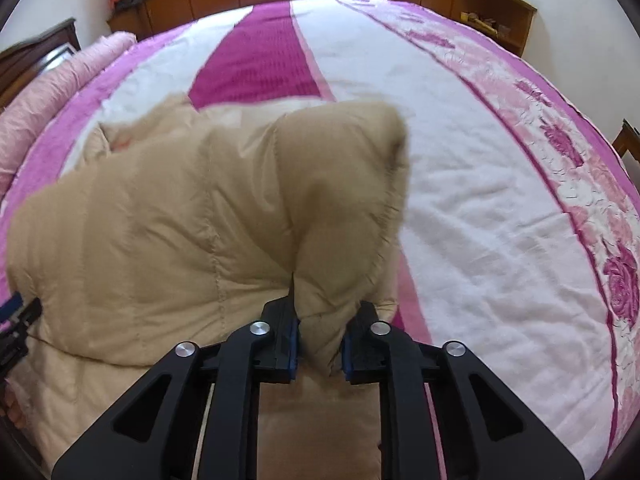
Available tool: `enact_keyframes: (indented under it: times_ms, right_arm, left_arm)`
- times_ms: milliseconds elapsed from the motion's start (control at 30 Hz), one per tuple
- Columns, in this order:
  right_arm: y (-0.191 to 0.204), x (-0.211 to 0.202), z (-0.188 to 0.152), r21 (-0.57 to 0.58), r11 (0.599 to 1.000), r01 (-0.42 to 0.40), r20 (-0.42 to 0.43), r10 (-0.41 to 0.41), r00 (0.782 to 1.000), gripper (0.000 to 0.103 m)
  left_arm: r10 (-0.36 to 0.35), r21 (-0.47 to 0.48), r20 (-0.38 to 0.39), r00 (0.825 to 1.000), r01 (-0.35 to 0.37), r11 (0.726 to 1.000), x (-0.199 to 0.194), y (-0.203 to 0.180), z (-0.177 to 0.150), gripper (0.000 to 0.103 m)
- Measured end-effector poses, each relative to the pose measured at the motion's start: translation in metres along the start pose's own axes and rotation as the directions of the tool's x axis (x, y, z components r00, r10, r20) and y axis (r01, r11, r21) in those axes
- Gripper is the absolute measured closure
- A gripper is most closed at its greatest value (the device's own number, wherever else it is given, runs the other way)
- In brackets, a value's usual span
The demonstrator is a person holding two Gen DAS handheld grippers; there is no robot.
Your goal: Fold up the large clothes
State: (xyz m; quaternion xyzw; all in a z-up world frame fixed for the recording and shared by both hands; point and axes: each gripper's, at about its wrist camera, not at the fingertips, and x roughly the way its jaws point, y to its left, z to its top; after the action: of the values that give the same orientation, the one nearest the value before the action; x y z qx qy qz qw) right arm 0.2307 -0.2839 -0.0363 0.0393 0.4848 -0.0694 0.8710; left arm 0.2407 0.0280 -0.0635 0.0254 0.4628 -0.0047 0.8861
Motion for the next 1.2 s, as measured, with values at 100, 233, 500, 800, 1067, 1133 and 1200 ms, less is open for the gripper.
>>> enact_keyframes:
  times_ms: [100,233,500,800,1067,1133,1200]
  right_arm:
    - [0.001,0.008,-0.004,-0.003,1.000,0.003,0.007,-0.003,1.000,0.081]
    - [-0.007,0.002,-0.005,0.014,0.999,-0.038,0.021,0.038,0.999,0.072]
    - [-0.015,-0.047,-0.020,-0.006,0.995,-0.098,0.106,0.098,0.990,0.040]
    - [-0.020,-0.113,-0.076,-0.058,0.988,-0.146,0.114,0.152,0.982,0.035]
    - [-0.025,-0.145,-0.140,-0.072,0.985,-0.156,0.073,0.161,0.984,0.029]
    - [-0.029,-0.150,-0.151,-0.071,0.986,-0.153,0.063,0.157,0.986,0.028]
    - [-0.032,-0.153,-0.162,-0.068,0.987,-0.143,0.055,0.147,0.988,0.027]
  left_arm:
    - [-0.001,0.005,-0.003,1.000,0.001,1.000,0.004,-0.001,0.001,0.029]
    - [-0.007,0.015,0.011,1.000,0.007,1.000,0.001,-0.001,0.001,0.029]
    - [-0.027,0.036,0.022,0.999,0.026,0.999,-0.037,0.010,-0.011,0.029]
    - [-0.029,0.036,0.017,0.999,0.028,0.999,-0.106,0.032,-0.054,0.029]
    - [-0.041,0.043,-0.007,0.999,0.041,0.998,-0.155,0.042,-0.106,0.029]
    - [-0.044,0.030,-0.021,0.999,0.044,0.999,-0.161,0.046,-0.116,0.029]
    - [-0.043,0.016,-0.035,0.998,0.043,0.999,-0.166,0.049,-0.126,0.029]
